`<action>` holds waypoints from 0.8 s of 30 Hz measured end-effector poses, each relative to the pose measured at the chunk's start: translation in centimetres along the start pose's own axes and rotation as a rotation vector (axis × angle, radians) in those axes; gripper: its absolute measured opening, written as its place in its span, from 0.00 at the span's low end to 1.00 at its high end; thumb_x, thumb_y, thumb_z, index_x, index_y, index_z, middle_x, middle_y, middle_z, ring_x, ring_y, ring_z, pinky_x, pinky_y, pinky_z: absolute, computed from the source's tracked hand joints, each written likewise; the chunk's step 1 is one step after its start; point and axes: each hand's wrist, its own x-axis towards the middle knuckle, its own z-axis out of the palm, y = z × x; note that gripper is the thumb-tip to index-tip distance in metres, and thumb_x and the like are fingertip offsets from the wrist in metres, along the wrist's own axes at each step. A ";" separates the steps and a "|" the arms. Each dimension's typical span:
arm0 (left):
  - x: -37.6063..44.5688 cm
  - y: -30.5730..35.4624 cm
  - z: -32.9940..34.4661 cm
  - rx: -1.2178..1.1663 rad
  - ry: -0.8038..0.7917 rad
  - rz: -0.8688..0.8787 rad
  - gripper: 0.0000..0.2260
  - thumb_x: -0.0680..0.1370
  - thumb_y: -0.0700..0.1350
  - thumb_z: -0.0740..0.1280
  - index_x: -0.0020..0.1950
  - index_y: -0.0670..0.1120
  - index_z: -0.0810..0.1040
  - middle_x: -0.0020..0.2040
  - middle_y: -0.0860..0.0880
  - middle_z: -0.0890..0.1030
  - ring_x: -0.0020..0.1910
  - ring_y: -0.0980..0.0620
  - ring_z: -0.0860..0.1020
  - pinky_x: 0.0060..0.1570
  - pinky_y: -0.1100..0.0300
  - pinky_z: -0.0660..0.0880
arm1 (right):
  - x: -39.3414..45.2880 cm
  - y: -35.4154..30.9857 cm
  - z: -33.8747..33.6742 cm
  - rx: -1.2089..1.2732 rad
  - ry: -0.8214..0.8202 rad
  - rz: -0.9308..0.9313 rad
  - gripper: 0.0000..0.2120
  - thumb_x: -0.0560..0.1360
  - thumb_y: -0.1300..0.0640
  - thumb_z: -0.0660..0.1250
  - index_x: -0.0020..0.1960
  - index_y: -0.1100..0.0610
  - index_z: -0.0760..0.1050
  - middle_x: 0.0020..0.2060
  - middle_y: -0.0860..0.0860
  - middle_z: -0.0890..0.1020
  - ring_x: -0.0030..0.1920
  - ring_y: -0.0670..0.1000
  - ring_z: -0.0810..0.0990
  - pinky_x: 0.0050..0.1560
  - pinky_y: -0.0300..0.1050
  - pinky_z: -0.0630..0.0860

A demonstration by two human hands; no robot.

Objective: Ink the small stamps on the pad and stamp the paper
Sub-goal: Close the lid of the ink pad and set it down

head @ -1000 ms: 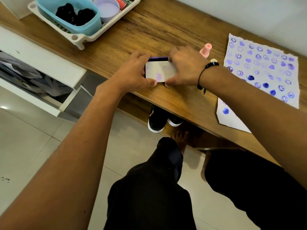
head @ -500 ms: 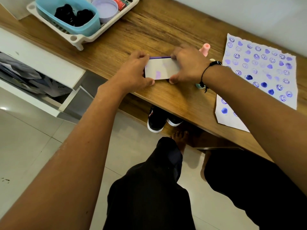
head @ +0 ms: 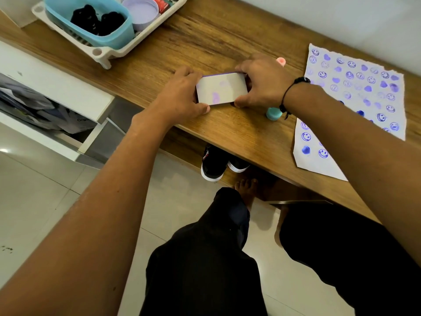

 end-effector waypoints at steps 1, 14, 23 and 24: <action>0.0 0.1 0.0 0.006 -0.005 -0.002 0.33 0.71 0.48 0.70 0.72 0.43 0.61 0.70 0.44 0.64 0.62 0.43 0.71 0.55 0.58 0.68 | -0.2 0.0 -0.1 -0.014 0.015 -0.007 0.27 0.67 0.49 0.72 0.61 0.61 0.72 0.57 0.61 0.75 0.59 0.59 0.71 0.54 0.48 0.70; 0.0 1.0 -0.1 0.053 -0.026 -0.026 0.33 0.71 0.49 0.71 0.71 0.40 0.61 0.70 0.42 0.62 0.66 0.44 0.67 0.62 0.55 0.65 | -1.2 -1.2 0.5 -0.125 -0.001 0.011 0.16 0.73 0.55 0.67 0.54 0.65 0.73 0.51 0.62 0.79 0.52 0.61 0.77 0.44 0.45 0.66; -0.1 0.7 -0.7 -0.015 -0.090 -0.045 0.36 0.71 0.48 0.70 0.74 0.43 0.56 0.71 0.43 0.60 0.64 0.43 0.69 0.55 0.58 0.66 | -0.9 -2.7 0.9 0.070 0.231 0.272 0.15 0.73 0.54 0.65 0.55 0.63 0.72 0.53 0.60 0.80 0.54 0.60 0.76 0.49 0.46 0.66; -0.1 0.6 -0.8 -0.027 -0.091 -0.046 0.35 0.72 0.45 0.69 0.74 0.42 0.56 0.71 0.43 0.60 0.64 0.43 0.69 0.56 0.59 0.66 | -1.0 -3.3 1.1 0.059 0.252 0.284 0.21 0.73 0.46 0.65 0.54 0.63 0.73 0.52 0.60 0.80 0.54 0.60 0.76 0.53 0.48 0.67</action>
